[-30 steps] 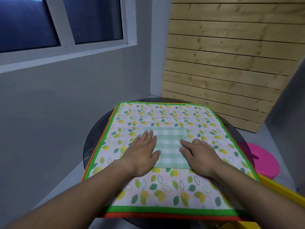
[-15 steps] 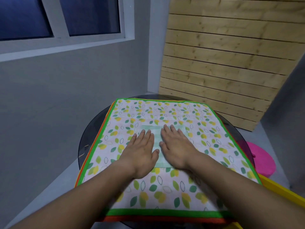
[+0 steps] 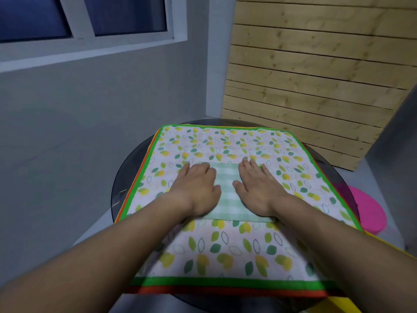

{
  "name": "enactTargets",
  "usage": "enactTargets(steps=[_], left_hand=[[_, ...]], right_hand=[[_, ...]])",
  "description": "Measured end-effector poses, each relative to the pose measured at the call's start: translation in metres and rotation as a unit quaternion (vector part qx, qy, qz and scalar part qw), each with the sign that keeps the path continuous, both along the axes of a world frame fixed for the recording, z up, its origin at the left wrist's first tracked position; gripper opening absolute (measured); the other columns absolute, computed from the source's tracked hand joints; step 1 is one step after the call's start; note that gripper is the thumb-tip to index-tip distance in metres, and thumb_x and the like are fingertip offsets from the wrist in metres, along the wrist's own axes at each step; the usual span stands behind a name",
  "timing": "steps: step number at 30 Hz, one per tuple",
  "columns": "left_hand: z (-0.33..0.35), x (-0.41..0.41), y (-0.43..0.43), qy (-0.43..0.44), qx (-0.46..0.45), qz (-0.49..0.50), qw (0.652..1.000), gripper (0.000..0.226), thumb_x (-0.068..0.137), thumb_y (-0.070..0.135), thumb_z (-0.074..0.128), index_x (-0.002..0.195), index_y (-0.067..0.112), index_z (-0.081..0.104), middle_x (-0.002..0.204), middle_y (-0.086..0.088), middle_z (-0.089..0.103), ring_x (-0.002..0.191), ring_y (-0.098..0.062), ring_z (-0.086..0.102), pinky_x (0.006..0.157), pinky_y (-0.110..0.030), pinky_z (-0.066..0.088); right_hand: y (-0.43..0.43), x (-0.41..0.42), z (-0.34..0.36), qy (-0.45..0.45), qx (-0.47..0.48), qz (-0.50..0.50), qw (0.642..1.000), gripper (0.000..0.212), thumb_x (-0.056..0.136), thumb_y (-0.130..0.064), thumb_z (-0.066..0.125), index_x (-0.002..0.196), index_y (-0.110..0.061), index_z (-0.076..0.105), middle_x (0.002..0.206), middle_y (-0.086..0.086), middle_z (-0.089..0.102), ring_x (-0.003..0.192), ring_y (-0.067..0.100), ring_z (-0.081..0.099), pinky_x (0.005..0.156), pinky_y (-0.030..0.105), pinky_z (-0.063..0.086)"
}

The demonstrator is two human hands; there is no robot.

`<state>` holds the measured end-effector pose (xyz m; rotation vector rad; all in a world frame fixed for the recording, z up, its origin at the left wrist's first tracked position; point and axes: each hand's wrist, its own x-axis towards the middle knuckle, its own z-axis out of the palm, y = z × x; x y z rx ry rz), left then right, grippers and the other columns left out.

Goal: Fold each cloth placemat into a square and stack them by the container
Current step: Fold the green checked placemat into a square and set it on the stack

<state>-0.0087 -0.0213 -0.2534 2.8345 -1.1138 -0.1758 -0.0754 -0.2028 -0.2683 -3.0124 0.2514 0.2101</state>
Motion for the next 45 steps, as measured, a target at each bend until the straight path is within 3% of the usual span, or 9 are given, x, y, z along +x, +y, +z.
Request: enactTargets(steps=[5, 12, 16, 20, 22, 26, 33, 38, 45], left_hand=[[-0.015, 0.003, 0.003, 0.045, 0.02, 0.029, 0.998, 0.074, 0.1, 0.061, 0.009, 0.158, 0.019, -0.009, 0.165, 0.002, -0.02, 0.151, -0.013, -0.022, 0.123, -0.046, -0.012], [-0.018, 0.006, 0.003, 0.049, 0.018, 0.032, 0.998, 0.079, 0.098, 0.065, 0.008, 0.158, 0.018, -0.012, 0.165, 0.002, -0.021, 0.151, -0.012, -0.02, 0.123, -0.045, -0.011], [-0.006, 0.002, 0.007, 0.055, -0.091, 0.053, 0.993, 0.076, 0.1, 0.057, 0.029, 0.159, 0.015, 0.007, 0.168, -0.007, 0.002, 0.154, -0.021, 0.001, 0.125, -0.039, 0.005], [0.017, -0.005, 0.01, 0.021, -0.203, 0.189, 0.96, 0.052, 0.092, 0.042, 0.056, 0.133, 0.013, 0.044, 0.13, -0.008, 0.049, 0.12, -0.029, 0.047, 0.093, -0.038, 0.044], [0.029, -0.006, 0.009, 0.102, -0.184, 0.239, 0.948, 0.039, 0.088, 0.042, 0.063, 0.112, 0.014, 0.051, 0.104, -0.002, 0.054, 0.096, -0.023, 0.055, 0.07, -0.032, 0.045], [0.032, -0.003, 0.009, 0.176, -0.192, 0.261, 0.929, 0.039, 0.082, 0.036, 0.073, 0.066, 0.019, 0.042, 0.065, 0.002, 0.045, 0.059, -0.014, 0.045, 0.047, -0.027, 0.03], [0.039, -0.002, 0.012, 0.255, -0.257, 0.282, 0.888, 0.04, 0.077, 0.036, 0.082, 0.085, 0.013, 0.05, 0.077, -0.001, 0.054, 0.067, -0.015, 0.05, 0.05, -0.026, 0.034], [0.035, -0.006, 0.012, 0.305, -0.342, 0.276, 0.845, 0.033, 0.081, 0.024, 0.081, 0.087, 0.012, 0.05, 0.082, -0.002, 0.055, 0.067, -0.013, 0.052, 0.042, -0.02, 0.038], [0.041, -0.021, -0.001, 0.407, -0.486, 0.26, 0.728, 0.035, 0.08, 0.014, 0.082, 0.101, 0.0, 0.059, 0.102, -0.019, 0.072, 0.076, -0.026, 0.07, 0.053, -0.027, 0.054]], right_hand=[[-0.004, 0.001, 0.002, 0.015, 0.012, 0.013, 1.0, 0.07, 0.101, -0.053, 0.01, 0.155, -0.014, -0.013, 0.162, 0.001, -0.022, 0.149, 0.015, -0.022, 0.122, 0.038, -0.011], [-0.007, -0.004, 0.001, -0.015, 0.084, 0.016, 0.996, 0.072, 0.1, -0.057, 0.014, 0.156, -0.018, -0.01, 0.163, -0.002, -0.019, 0.149, 0.011, -0.02, 0.123, 0.035, -0.009], [-0.012, -0.018, 0.017, -0.167, 0.241, -0.079, 0.953, 0.065, 0.101, -0.044, 0.042, 0.156, -0.019, 0.019, 0.164, -0.001, 0.017, 0.151, 0.018, 0.013, 0.122, 0.035, 0.013], [-0.025, -0.029, 0.036, -0.205, 0.297, -0.198, 0.911, 0.04, 0.092, -0.03, 0.059, 0.129, -0.017, 0.052, 0.118, 0.005, 0.062, 0.1, 0.02, 0.061, 0.084, 0.032, 0.048], [-0.03, -0.032, 0.043, -0.15, 0.351, -0.235, 0.894, 0.018, 0.088, -0.024, 0.065, 0.102, -0.016, 0.059, 0.082, 0.006, 0.064, 0.066, 0.021, 0.055, 0.062, 0.026, 0.041], [-0.035, -0.037, 0.049, -0.1, 0.455, -0.275, 0.841, 0.022, 0.082, -0.016, 0.071, 0.071, -0.013, 0.052, 0.071, 0.015, 0.049, 0.061, 0.025, 0.044, 0.058, 0.034, 0.043], [-0.027, -0.035, 0.048, -0.09, 0.506, -0.299, 0.804, 0.017, 0.081, -0.009, 0.075, 0.082, -0.008, 0.058, 0.086, 0.026, 0.066, 0.068, 0.032, 0.064, 0.07, 0.049, 0.059], [-0.02, -0.038, 0.051, -0.113, 0.472, -0.275, 0.83, 0.017, 0.086, -0.012, 0.072, 0.095, -0.01, 0.058, 0.081, 0.004, 0.062, 0.067, 0.016, 0.059, 0.05, 0.011, 0.046], [-0.035, -0.068, 0.061, -0.208, 0.506, -0.288, 0.786, 0.043, 0.084, -0.014, 0.076, 0.121, -0.011, 0.055, 0.104, 0.009, 0.07, 0.075, 0.018, 0.069, 0.05, 0.02, 0.051]])
